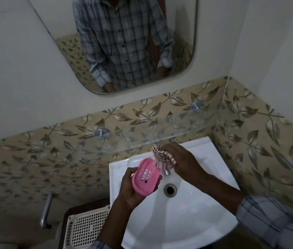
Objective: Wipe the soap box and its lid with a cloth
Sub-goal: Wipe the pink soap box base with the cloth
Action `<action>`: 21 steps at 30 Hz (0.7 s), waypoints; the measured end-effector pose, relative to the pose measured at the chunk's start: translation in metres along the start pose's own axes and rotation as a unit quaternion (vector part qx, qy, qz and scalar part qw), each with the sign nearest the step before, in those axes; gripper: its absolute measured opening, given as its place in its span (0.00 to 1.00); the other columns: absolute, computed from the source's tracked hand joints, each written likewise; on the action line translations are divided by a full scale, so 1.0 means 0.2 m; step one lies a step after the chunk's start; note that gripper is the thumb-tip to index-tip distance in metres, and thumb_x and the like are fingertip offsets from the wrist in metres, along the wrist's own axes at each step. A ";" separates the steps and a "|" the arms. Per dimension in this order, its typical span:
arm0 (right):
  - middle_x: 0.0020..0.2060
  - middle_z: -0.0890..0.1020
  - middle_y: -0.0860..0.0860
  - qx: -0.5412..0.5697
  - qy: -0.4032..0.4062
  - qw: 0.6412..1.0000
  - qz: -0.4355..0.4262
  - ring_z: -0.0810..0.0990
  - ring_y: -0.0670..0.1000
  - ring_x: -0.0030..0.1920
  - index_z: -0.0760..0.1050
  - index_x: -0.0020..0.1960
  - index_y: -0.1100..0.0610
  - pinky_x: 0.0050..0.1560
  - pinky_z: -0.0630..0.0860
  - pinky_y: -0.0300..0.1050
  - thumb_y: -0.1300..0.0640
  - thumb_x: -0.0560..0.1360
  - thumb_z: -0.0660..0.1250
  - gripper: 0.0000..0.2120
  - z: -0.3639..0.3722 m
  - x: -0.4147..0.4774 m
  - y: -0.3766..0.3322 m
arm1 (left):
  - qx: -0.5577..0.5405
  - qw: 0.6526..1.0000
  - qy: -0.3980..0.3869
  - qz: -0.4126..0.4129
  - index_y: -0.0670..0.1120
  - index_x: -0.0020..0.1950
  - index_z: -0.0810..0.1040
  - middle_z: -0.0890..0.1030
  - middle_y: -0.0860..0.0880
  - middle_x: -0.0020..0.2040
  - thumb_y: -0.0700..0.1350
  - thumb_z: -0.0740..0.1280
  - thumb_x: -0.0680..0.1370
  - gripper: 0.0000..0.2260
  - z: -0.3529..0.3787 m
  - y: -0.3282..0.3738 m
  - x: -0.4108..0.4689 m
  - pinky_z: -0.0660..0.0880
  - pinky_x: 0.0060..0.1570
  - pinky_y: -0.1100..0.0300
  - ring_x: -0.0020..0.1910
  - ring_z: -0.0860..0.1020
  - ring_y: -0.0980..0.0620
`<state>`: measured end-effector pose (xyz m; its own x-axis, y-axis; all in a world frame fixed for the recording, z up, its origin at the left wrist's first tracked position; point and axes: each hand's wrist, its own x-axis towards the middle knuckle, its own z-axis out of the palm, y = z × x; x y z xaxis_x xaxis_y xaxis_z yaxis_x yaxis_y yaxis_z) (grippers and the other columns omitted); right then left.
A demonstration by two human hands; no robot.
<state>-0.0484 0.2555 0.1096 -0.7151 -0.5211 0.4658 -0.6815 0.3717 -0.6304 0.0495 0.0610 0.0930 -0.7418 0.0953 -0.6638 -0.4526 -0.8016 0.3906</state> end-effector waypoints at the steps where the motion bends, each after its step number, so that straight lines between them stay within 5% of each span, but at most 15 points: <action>1: 0.53 0.81 0.55 -0.031 -0.008 0.999 -0.032 0.81 0.56 0.53 0.76 0.60 0.53 0.48 0.82 0.52 0.62 0.68 0.58 0.22 0.01 -0.02 -0.01 | -0.005 1.000 -0.008 -0.005 0.32 0.64 0.78 0.77 0.28 0.60 0.51 0.63 0.75 0.27 -0.01 0.00 0.00 0.77 0.52 0.46 0.51 0.80 0.32; 5: 0.50 0.83 0.58 -0.136 -0.082 0.967 -0.200 0.82 0.59 0.51 0.82 0.54 0.59 0.57 0.78 0.52 0.68 0.72 0.64 0.14 0.10 -0.15 -0.07 | -0.009 0.999 -0.032 0.020 0.33 0.63 0.79 0.80 0.32 0.57 0.47 0.68 0.70 0.26 0.01 -0.01 0.01 0.77 0.54 0.44 0.50 0.81 0.35; 11: 0.44 0.81 0.52 -0.032 -0.087 0.995 -0.043 0.79 0.56 0.47 0.83 0.49 0.56 0.52 0.78 0.51 0.68 0.62 0.70 0.17 0.27 -0.29 -0.27 | -0.007 0.998 0.017 0.064 0.34 0.63 0.76 0.79 0.36 0.51 0.51 0.63 0.74 0.25 0.00 -0.09 0.03 0.82 0.45 0.49 0.49 0.79 0.39; 15: 0.42 0.82 0.52 -0.125 -0.088 0.985 -0.074 0.80 0.58 0.49 0.85 0.49 0.52 0.61 0.74 0.60 0.66 0.60 0.71 0.19 0.21 -0.22 -0.24 | 0.019 0.997 0.026 0.077 0.35 0.61 0.77 0.80 0.36 0.50 0.50 0.63 0.74 0.22 -0.03 -0.06 0.03 0.82 0.45 0.51 0.48 0.80 0.41; 17: 0.43 0.81 0.54 -0.085 -0.092 0.990 -0.068 0.76 0.58 0.51 0.85 0.49 0.53 0.64 0.71 0.61 0.66 0.60 0.69 0.20 0.23 -0.22 -0.25 | 0.034 0.997 0.021 0.065 0.35 0.57 0.80 0.82 0.36 0.47 0.49 0.65 0.73 0.21 -0.03 -0.03 0.03 0.81 0.45 0.51 0.45 0.81 0.41; 21: 0.52 0.80 0.53 -0.128 -0.282 0.936 -0.169 0.72 0.59 0.61 0.82 0.56 0.48 0.71 0.59 0.65 0.66 0.68 0.70 0.20 0.15 -0.14 -0.17 | 0.079 0.996 0.004 0.032 0.36 0.54 0.81 0.82 0.37 0.45 0.48 0.64 0.75 0.17 -0.04 -0.04 0.01 0.80 0.44 0.51 0.41 0.83 0.42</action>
<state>-0.0002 0.2351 0.0991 -0.3051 -0.9379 0.1652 -0.9208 0.2462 -0.3026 0.0562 0.0633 0.0837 -0.7672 0.0418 -0.6401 -0.4782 -0.7023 0.5273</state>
